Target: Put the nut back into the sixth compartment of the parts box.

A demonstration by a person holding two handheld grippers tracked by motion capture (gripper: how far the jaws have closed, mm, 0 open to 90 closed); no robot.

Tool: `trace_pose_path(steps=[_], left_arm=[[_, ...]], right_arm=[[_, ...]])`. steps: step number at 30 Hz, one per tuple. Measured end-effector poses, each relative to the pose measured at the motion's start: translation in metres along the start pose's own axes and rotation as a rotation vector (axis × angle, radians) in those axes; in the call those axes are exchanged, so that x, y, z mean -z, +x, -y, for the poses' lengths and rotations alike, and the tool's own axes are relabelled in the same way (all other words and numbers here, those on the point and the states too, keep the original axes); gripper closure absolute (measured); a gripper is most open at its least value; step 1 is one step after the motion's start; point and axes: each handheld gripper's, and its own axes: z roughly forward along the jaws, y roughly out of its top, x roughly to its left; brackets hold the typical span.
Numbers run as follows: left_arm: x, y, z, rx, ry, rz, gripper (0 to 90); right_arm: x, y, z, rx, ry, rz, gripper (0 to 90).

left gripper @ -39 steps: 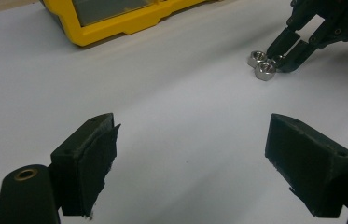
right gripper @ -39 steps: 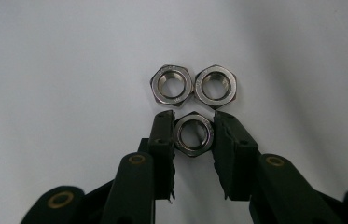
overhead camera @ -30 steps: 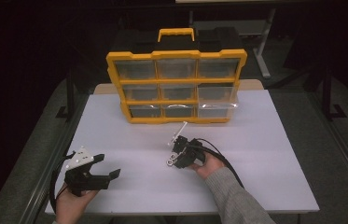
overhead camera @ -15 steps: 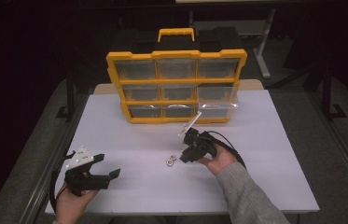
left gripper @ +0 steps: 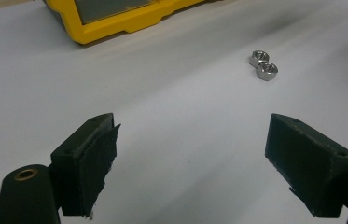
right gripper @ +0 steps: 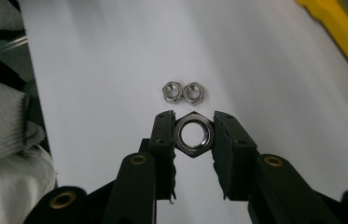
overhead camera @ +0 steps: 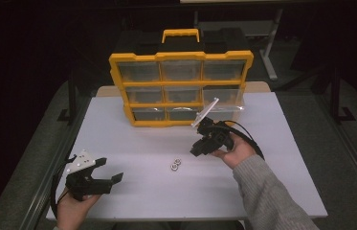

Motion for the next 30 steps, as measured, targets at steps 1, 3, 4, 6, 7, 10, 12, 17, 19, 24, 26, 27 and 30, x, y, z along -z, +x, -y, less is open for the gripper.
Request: trace_pose_path(steps=[1,3,4,6,7,10,12,17,19,24,26,27,30], left_arm=[[0.0,0.0,0.0,0.0,0.0,0.0,16.4],[0.0,0.0,0.0,-0.001,0.0,0.0,16.4],[0.0,0.0,0.0,-0.001,0.0,-0.001,16.4],[0.0,0.0,0.0,-0.004,0.0,-0.001,16.4],[0.0,0.0,0.0,-0.005,-0.001,-0.002,16.4],[0.0,0.0,0.0,-0.002,-0.003,-0.002,16.4],[0.0,0.0,0.0,-0.004,-0.005,-0.002,16.4],[0.0,0.001,0.0,-0.001,-0.005,-0.002,16.4],[0.0,0.001,0.0,-0.003,-0.004,-0.003,16.4],[0.0,0.001,0.0,0.002,-0.009,-0.003,16.4],[0.0,0.001,-0.001,0.004,-0.003,-0.002,16.4],[0.0,0.001,0.0,0.004,-0.007,-0.002,16.4],[0.0,0.001,-0.001,0.001,-0.003,-0.001,16.4]], right_arm=[[0.005,0.0,-0.001,-0.002,-0.008,0.001,69.1],[0.014,-0.002,-0.004,-0.003,-0.022,-0.005,69.1],[0.018,-0.003,-0.005,-0.002,-0.024,-0.003,69.1],[0.027,-0.004,-0.008,-0.001,-0.033,0.006,69.1],[0.032,-0.005,-0.01,-0.002,-0.037,0.01,69.1],[0.043,-0.007,-0.014,0.011,-0.044,0.02,69.1],[0.051,-0.008,-0.017,0.013,-0.047,0.027,69.1],[0.069,-0.013,-0.024,0.005,-0.055,0.044,69.1],[0.077,-0.014,-0.028,0.0,-0.059,0.052,69.1],[0.098,-0.018,-0.039,0.002,-0.069,0.077,69.1],[0.106,-0.021,-0.043,-0.001,-0.074,0.082,69.1],[0.11,-0.022,-0.045,-0.004,-0.076,0.081,69.1],[0.12,-0.025,-0.05,-0.007,-0.08,0.099,69.1]])
